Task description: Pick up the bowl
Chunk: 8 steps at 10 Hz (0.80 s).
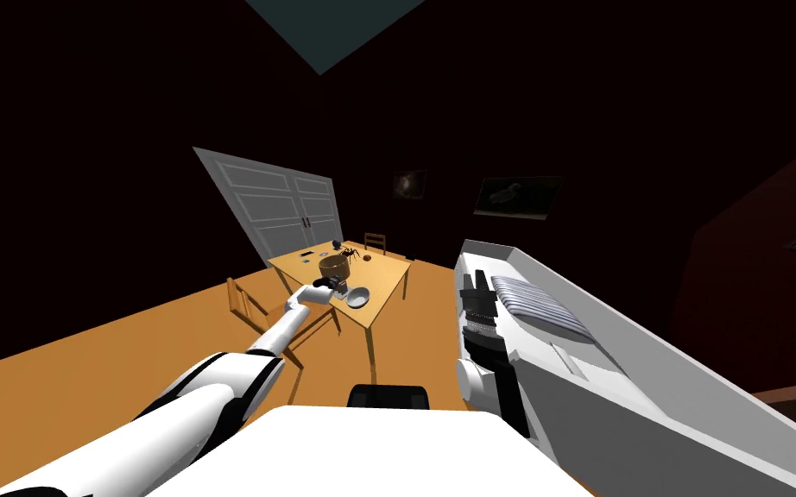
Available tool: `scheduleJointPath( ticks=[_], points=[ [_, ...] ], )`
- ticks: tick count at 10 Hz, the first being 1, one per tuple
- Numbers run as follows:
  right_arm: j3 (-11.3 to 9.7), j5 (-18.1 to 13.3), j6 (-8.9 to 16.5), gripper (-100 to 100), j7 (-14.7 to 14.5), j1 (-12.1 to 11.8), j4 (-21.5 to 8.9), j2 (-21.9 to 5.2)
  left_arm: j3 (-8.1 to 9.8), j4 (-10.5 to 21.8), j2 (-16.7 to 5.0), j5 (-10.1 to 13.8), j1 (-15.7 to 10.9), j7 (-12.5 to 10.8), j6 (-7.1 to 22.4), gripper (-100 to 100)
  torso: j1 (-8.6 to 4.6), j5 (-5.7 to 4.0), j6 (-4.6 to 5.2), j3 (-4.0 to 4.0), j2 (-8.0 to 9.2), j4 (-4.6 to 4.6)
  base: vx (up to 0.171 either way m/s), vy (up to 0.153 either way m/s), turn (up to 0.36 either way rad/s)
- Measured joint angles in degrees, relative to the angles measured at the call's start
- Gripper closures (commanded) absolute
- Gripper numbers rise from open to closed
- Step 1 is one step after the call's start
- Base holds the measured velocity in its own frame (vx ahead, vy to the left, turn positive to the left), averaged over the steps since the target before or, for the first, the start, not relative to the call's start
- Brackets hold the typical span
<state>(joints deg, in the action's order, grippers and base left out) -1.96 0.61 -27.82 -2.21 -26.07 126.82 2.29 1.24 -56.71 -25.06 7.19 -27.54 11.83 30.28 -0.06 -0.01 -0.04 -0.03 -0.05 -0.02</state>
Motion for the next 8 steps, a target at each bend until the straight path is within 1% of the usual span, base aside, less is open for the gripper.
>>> scheduleJointPath(
  ticks=[1,2,3,4,6,7,8],
  points=[
    [0.0,0.0,0.0,0,0.0,0.0,0.0,0.0,0.1,2.33,-0.21,0.67,-1.39,0.24,1.0,-100,-0.03,-0.01,0.03,-0.01,-0.02,0.0,0.013,-0.017,-0.05],
    [0.0,0.0,0.0,0,0.0,0.0,0.0,0.0,0.24,3.25,-0.21,0.79,-1.74,0.25,2.22,-100,-0.02,0.0,0.0,0.0,0.0,0.0,0.016,-0.028,-0.088],
    [0.0,0.0,0.0,0,0.0,0.0,0.0,0.0,0.38,5.14,-0.35,1.4,-2.84,0.39,3.41,-100,-0.06,-0.01,0.02,-0.01,-0.02,0.0,0.014,-0.019,-0.041],
    [0.0,0.0,0.0,0,0.0,0.0,0.0,0.0,0.49,6.2,-0.52,1.85,-3.12,0.55,4.44,-100,-0.02,-0.01,-0.01,0.0,0.0,0.0,0.02,-0.021,-0.066],
    [0.0,0.0,0.0,0,0.0,0.0,0.0,0.0,0.71,9.33,-0.22,2.0,-4.69,0.34,6.28,-100,-0.02,0.0,-0.01,-0.01,-0.01,0.0,0.017,-0.019,-0.06],
    [0.0,0.0,0.0,0,0.0,0.0,0.0,0.0,0.84,11.15,-0.33,2.58,-5.81,0.44,7.3,-100,-0.05,-0.01,0.01,-0.01,-0.02,0.0,0.017,-0.019,-0.045],
    [0.0,0.0,0.0,0,0.0,0.0,0.0,0.0,0.91,12.45,-0.3,2.72,-6.27,0.4,8.32,-100,-0.03,-0.01,-0.01,-0.01,-0.01,0.0,0.021,-0.023,-0.078]
  ],
)
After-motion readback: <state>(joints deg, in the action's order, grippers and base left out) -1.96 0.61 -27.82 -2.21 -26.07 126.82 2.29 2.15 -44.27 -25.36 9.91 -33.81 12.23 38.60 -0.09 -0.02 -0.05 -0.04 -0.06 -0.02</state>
